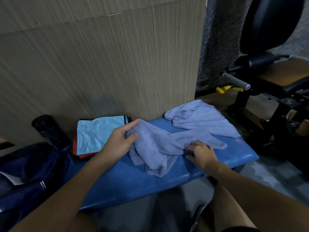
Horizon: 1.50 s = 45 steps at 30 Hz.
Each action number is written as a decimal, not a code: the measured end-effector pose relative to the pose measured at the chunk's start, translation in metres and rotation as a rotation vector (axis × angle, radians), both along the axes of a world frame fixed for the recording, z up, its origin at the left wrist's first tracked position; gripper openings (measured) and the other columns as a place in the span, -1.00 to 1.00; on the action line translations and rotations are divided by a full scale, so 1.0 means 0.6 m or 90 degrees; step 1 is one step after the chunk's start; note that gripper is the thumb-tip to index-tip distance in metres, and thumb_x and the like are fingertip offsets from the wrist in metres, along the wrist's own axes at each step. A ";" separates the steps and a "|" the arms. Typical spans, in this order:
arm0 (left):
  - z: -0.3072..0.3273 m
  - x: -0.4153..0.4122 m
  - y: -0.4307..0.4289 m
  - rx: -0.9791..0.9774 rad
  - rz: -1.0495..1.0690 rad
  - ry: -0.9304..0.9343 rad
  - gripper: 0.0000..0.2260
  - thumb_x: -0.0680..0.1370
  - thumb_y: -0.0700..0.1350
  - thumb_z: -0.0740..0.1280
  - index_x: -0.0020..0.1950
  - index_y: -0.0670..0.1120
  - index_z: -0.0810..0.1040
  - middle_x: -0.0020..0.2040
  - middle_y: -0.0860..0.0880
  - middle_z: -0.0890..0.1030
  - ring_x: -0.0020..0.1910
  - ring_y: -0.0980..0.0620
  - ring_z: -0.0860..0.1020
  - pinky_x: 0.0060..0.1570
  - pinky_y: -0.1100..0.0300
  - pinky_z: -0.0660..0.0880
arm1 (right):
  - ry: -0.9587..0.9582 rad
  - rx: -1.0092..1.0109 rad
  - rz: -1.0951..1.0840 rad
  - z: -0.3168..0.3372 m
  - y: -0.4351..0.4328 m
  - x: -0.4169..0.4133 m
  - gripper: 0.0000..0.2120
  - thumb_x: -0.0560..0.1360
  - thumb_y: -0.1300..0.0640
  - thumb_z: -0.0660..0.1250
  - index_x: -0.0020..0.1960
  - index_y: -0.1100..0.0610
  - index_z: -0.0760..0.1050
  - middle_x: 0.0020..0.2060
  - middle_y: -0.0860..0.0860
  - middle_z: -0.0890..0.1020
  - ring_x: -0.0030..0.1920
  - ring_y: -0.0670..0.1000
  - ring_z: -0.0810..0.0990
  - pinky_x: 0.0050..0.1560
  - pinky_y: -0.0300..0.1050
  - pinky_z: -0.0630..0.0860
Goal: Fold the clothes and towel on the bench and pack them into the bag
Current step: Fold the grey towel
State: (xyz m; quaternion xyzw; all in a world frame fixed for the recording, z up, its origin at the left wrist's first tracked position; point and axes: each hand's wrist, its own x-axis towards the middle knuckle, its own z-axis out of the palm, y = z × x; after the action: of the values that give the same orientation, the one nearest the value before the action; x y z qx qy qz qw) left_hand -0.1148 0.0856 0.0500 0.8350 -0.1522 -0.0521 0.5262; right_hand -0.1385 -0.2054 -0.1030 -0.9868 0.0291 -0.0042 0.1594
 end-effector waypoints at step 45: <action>-0.168 -0.027 -0.005 0.038 0.125 0.188 -0.68 0.57 -0.36 0.28 0.23 -0.05 0.61 0.11 0.03 0.65 0.02 0.20 0.61 -0.10 0.45 0.49 | -0.070 0.529 -0.227 0.074 -0.014 -0.039 -0.75 0.47 0.42 0.30 -0.22 0.13 0.32 -0.42 0.02 0.38 -0.46 -0.14 0.37 -0.45 -0.34 0.26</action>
State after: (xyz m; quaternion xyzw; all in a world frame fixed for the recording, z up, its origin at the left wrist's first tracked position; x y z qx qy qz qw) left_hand -0.1312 0.0823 -0.0506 0.8443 0.0110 -0.1270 0.5204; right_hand -0.1616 -0.2136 -0.0586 -0.8171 0.1890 -0.0718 0.5399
